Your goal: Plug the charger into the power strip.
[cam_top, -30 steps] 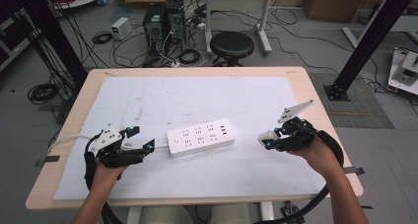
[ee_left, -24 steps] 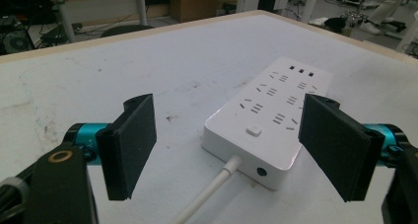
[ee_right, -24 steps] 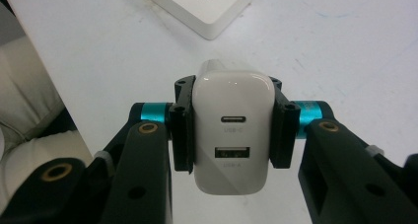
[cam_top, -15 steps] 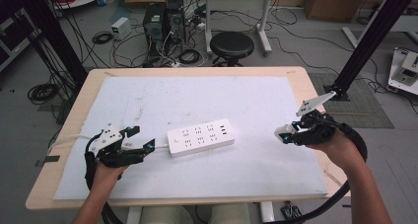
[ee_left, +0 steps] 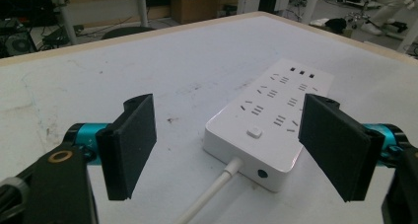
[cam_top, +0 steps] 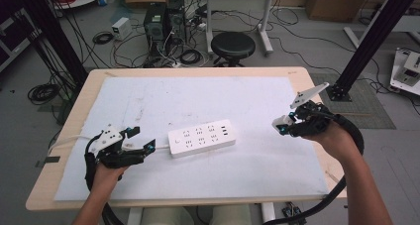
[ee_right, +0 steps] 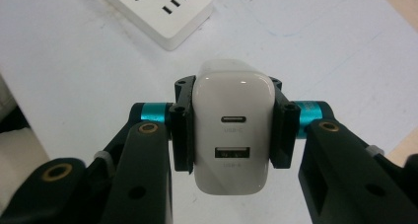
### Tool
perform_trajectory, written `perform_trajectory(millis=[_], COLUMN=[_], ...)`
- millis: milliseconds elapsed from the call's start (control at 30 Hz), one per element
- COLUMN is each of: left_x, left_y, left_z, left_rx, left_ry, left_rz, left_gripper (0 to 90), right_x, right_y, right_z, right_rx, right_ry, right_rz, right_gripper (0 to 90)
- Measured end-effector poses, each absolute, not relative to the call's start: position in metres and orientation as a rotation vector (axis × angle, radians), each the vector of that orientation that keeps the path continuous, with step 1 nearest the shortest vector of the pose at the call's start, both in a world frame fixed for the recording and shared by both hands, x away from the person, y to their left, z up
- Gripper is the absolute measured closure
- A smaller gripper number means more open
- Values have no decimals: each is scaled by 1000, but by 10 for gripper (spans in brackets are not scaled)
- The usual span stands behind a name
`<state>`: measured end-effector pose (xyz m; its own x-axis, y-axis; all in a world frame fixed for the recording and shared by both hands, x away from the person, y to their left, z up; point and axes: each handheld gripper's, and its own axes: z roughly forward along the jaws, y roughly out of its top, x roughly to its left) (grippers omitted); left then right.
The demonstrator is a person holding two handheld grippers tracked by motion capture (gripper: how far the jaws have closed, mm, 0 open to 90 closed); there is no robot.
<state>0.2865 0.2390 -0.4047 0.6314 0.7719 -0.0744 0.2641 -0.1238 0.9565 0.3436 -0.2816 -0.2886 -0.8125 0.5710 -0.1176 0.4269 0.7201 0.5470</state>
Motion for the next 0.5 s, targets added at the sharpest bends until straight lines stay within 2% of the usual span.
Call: perform_trajectory(millis=[500], left_x=[285], left_y=[242], left_z=[-405], left_rx=[1678], left_ry=[860], left_rz=[547], left_gripper=[224], right_x=[367], right_y=[-234], right_z=[-278], right_rx=[622], right_ry=[2699], right_rz=[654], right_gripper=[630])
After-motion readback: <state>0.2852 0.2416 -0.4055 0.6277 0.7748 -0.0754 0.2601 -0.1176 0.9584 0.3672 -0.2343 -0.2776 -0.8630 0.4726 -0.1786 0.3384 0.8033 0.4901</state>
